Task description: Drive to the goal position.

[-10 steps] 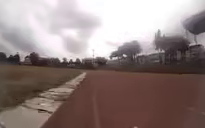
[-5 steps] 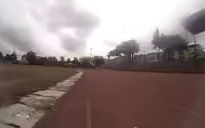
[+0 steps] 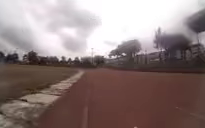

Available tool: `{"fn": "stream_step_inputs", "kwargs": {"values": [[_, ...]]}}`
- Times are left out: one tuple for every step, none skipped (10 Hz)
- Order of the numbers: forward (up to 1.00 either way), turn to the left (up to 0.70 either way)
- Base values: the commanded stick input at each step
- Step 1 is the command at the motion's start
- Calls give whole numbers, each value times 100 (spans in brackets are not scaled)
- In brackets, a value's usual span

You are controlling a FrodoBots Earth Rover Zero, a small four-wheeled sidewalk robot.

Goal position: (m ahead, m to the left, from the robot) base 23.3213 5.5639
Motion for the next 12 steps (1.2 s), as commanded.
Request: {"fn": "stream_step_inputs", "kwargs": {"values": [[100,0],[100,0],[100,0],[100,0],[100,0],[100,0],[100,0],[100,0],[100,0],[100,0],[100,0],[100,0]]}}
